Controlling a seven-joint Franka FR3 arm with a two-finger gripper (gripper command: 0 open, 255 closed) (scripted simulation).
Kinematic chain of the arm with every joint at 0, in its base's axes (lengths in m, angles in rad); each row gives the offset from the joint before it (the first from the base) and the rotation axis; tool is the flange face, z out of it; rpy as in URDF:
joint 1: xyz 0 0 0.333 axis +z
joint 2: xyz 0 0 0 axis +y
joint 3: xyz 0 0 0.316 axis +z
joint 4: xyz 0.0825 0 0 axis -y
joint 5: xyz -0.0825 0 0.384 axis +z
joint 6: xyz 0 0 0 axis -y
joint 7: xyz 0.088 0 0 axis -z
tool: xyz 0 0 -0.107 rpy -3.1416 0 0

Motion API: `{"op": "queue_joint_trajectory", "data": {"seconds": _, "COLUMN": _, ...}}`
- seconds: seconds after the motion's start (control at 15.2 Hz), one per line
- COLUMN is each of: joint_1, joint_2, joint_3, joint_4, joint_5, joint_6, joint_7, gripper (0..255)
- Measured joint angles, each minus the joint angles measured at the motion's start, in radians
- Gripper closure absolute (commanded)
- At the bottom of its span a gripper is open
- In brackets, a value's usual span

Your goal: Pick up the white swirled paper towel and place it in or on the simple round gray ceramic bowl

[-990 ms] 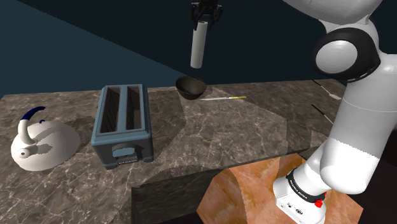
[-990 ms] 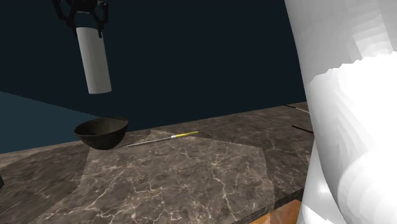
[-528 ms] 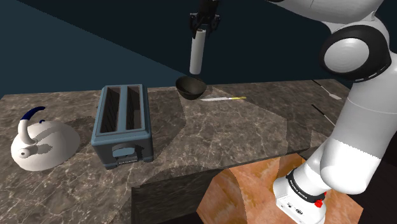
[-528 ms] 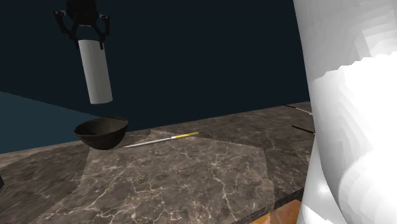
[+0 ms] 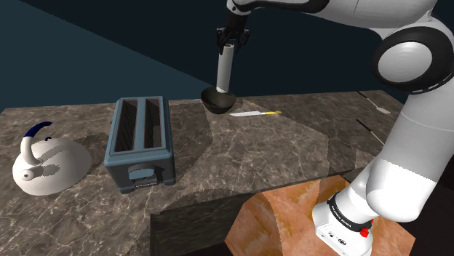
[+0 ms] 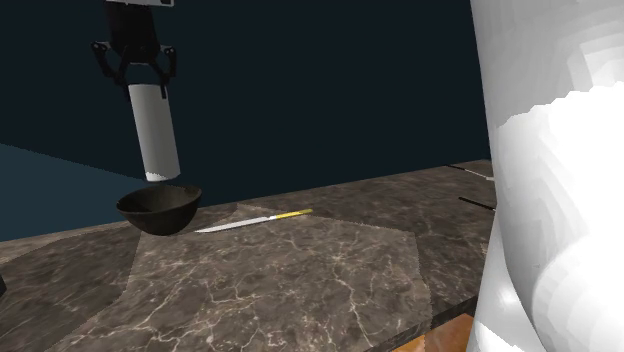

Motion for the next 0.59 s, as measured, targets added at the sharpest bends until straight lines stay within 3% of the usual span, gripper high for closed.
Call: {"op": "queue_joint_trajectory", "data": {"seconds": 0.59, "joint_1": 0.001, "joint_2": -0.007, "joint_3": 0.000, "joint_4": -0.121, "joint_5": -0.004, "joint_6": 0.114, "joint_7": 0.010, "gripper": 255}}
